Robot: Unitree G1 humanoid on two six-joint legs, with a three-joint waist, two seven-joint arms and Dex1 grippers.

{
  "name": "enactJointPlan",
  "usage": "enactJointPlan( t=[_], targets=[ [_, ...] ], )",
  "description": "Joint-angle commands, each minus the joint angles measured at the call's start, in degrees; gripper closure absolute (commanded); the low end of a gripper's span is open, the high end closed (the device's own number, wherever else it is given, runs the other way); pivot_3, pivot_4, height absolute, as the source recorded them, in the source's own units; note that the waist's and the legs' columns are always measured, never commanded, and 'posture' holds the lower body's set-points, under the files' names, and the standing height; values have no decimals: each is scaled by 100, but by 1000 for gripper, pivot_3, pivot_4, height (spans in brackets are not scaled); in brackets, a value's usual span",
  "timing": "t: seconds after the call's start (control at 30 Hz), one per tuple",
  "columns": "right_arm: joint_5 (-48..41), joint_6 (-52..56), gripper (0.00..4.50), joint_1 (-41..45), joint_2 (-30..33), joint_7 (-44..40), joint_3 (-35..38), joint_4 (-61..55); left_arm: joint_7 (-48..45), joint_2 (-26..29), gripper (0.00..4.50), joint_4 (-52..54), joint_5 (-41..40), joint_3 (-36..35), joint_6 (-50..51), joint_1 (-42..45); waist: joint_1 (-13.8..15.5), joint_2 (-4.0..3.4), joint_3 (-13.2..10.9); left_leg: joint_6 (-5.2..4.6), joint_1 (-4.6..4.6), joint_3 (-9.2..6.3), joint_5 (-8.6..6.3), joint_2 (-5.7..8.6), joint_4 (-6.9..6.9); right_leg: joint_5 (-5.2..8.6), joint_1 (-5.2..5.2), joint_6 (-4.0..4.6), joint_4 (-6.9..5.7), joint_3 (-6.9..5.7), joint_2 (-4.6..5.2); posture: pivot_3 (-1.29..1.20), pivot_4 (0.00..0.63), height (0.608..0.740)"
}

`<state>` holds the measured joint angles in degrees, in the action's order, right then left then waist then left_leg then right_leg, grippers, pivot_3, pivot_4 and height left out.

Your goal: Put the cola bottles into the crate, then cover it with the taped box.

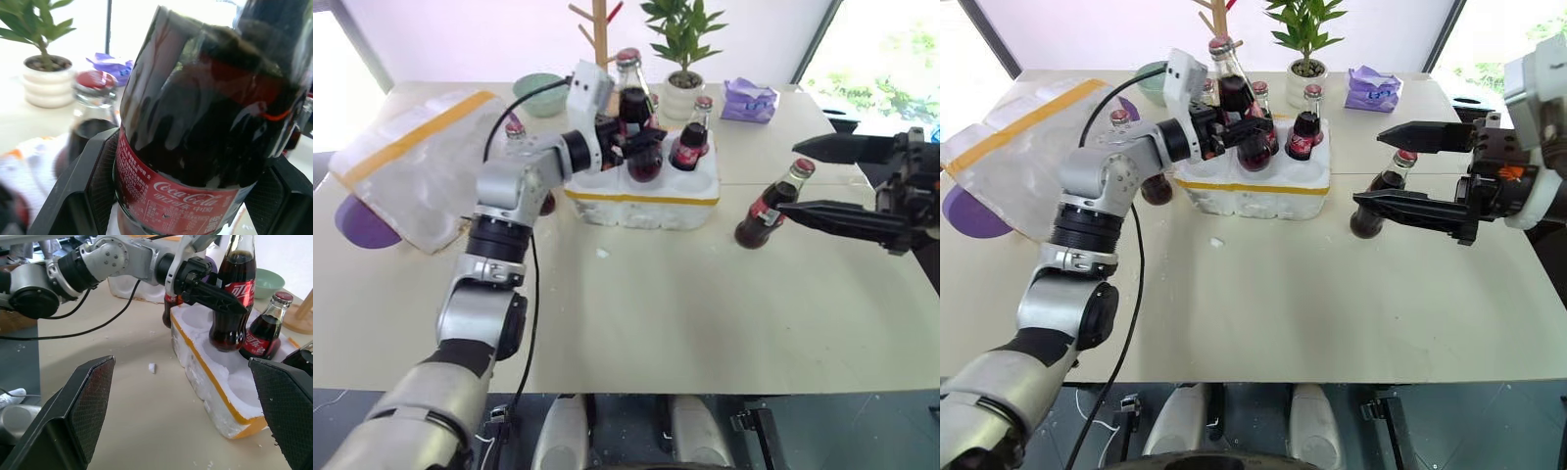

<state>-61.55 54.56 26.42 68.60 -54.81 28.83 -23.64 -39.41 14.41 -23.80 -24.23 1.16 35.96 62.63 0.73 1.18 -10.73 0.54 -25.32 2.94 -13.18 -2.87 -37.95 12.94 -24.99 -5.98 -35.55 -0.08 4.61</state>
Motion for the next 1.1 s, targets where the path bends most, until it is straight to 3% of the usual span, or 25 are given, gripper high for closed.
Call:
enactJointPlan(
  t=[0.03,0.3,0.53,0.6,0.67,0.9,1.0,1.1],
  targets=[
    [-57,-103,0,15,4,52,255,-95,-46,-93,1658,59,77,-41,-249,169,1,0,0,0,-4,0,0,1,-6,-2,-1,-3,0,0,1,0,150,740],
    [144,-292,0,-21,-116,148,-15,-13,-23,-145,1658,-785,1032,554,-662,214,-11,0,0,-1,-5,0,0,1,-13,-4,1,-5,3,1,2,0,150,740],
    [272,-412,0,98,-253,220,-250,69,377,-690,1658,-1855,1405,563,-1149,274,31,-3,3,-2,-1,-4,-1,2,-14,-4,8,-6,1,-1,2,0,150,740],
    [297,-427,0,134,-301,262,-326,79,588,-724,620,-1928,1398,393,-1220,284,52,-3,4,-2,4,-7,-1,5,-24,-3,22,-4,3,-2,5,0,150,740],
    [267,-403,0,153,-324,278,-345,85,393,-626,51,-1506,1185,193,-1111,200,36,-3,4,-2,6,-9,-1,8,-29,-2,31,4,12,-1,8,0,150,740],
    [252,-394,0,59,-454,329,-387,27,-1701,448,51,1208,-636,-520,-132,-1117,-91,-5,3,-1,5,-10,0,0,-15,-13,3,-15,-30,2,0,0,150,740],
    [286,-418,0,58,-525,331,-482,45,-2007,1131,51,1722,-1485,-1174,672,-1541,-112,-6,3,-2,5,-18,0,0,-15,-3,-9,-9,-56,-1,-4,0,150,740],
    [300,-430,0,89,-569,321,-559,88,-1844,1543,51,2009,-1827,-1589,1010,-1801,-136,-6,3,-2,6,-18,1,0,-19,-3,-7,-9,-57,0,-3,0,150,740]
  ],
)
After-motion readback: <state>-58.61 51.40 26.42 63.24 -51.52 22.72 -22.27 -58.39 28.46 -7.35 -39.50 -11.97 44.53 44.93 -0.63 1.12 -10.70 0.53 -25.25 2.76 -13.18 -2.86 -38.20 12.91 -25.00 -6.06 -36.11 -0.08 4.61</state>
